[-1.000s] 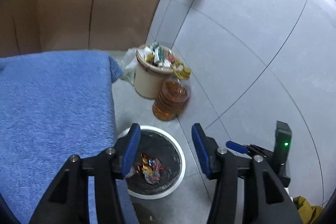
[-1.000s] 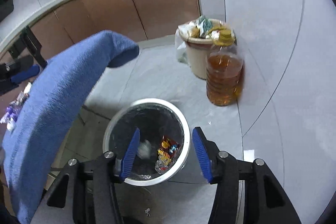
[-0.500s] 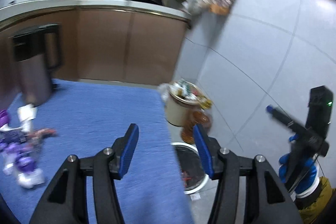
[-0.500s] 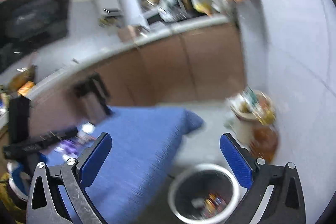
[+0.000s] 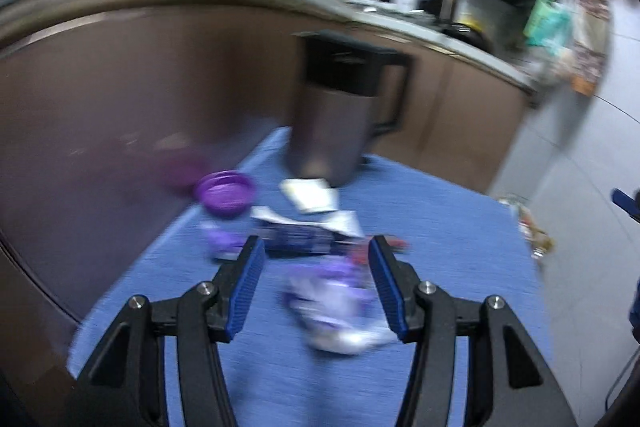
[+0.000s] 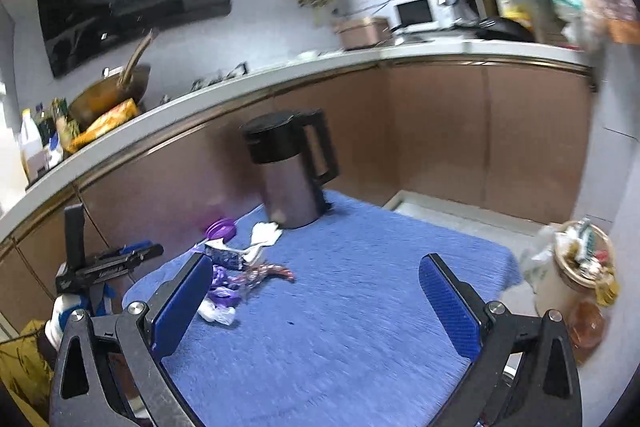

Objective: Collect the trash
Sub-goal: 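Grasp the purple lid with the left tool while the right tool grasps the white tissue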

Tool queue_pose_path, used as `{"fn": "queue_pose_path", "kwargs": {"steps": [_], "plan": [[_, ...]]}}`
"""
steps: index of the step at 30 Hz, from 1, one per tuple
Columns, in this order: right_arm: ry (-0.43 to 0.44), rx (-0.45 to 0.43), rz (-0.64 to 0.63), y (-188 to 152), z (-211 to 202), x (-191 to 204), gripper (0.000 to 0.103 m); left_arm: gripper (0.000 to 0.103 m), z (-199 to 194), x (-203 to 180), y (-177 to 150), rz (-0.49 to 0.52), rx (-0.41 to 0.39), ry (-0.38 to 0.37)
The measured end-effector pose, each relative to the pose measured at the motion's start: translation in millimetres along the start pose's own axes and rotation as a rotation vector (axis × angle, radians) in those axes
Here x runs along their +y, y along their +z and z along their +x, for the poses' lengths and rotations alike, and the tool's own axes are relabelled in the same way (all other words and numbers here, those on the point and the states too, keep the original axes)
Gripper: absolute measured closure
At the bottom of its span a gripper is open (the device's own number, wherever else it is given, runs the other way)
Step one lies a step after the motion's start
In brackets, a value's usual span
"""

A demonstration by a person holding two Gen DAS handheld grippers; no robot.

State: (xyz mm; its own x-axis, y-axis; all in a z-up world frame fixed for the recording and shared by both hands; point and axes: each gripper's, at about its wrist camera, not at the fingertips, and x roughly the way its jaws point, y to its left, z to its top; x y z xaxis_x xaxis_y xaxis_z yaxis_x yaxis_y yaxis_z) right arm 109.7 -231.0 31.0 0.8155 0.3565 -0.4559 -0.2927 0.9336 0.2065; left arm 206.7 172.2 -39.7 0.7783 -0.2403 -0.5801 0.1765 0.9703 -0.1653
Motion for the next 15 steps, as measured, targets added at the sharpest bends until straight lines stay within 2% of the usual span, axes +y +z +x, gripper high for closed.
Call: {"fn": "queue_pose_path", "kwargs": {"steps": [3, 6, 7, 11, 15], "plan": [[0.031, 0.056, -0.034, 5, 41, 13, 0.0, 0.051, 26, 40, 12, -0.052, 0.029, 0.034], [0.054, 0.113, -0.054, 5, 84, 19, 0.0, 0.051, 60, 64, 30, -0.087, 0.076, 0.041], [0.069, 0.138, -0.06, 6, 103, 22, 0.004, 0.051, 75, 68, 39, -0.09, 0.101, 0.034], [0.116, 0.22, -0.059, 12, 174, 28, 0.014, 0.052, 118, 61, 59, -0.066, 0.159, 0.055], [0.148, 0.3, -0.053, 13, 254, 40, 0.024, 0.06, 163, 54, 67, -0.037, 0.235, 0.068]]}}
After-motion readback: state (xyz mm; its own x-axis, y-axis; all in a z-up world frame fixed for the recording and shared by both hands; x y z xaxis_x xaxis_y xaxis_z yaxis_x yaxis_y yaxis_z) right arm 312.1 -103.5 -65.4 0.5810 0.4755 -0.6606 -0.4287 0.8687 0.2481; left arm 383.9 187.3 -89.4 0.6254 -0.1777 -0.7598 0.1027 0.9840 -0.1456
